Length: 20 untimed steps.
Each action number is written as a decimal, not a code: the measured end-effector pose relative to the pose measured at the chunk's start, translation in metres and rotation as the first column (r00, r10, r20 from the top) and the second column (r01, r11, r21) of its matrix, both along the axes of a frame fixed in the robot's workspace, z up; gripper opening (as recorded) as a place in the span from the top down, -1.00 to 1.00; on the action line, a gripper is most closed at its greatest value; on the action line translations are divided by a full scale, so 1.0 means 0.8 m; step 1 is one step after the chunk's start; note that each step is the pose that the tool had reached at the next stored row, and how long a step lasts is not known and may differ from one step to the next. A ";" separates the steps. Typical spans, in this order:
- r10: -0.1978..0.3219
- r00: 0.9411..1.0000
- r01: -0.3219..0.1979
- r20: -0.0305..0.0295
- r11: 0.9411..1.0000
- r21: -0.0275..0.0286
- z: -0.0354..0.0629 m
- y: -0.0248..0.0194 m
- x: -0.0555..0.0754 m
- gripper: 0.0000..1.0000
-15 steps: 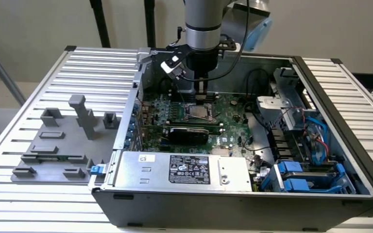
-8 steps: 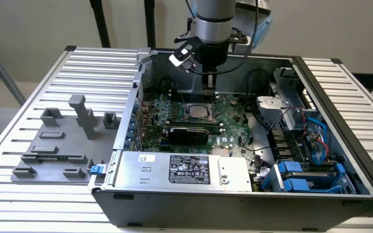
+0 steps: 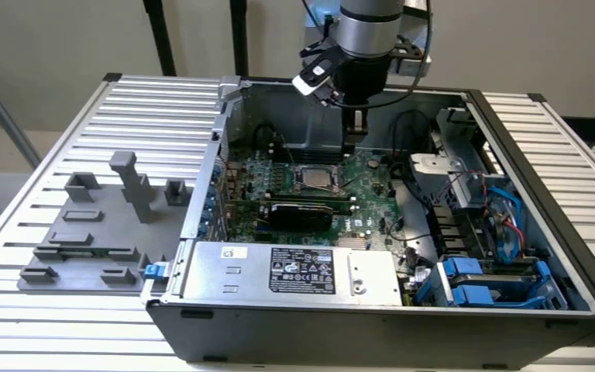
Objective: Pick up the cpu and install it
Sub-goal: 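Close the cpu cover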
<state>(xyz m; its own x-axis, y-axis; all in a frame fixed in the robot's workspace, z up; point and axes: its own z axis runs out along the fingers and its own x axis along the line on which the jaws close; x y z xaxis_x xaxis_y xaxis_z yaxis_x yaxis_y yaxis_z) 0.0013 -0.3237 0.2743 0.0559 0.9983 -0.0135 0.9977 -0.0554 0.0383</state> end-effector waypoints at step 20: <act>0.015 1.000 -0.015 -0.003 1.000 0.001 -0.027 -0.0004 0.060 0.76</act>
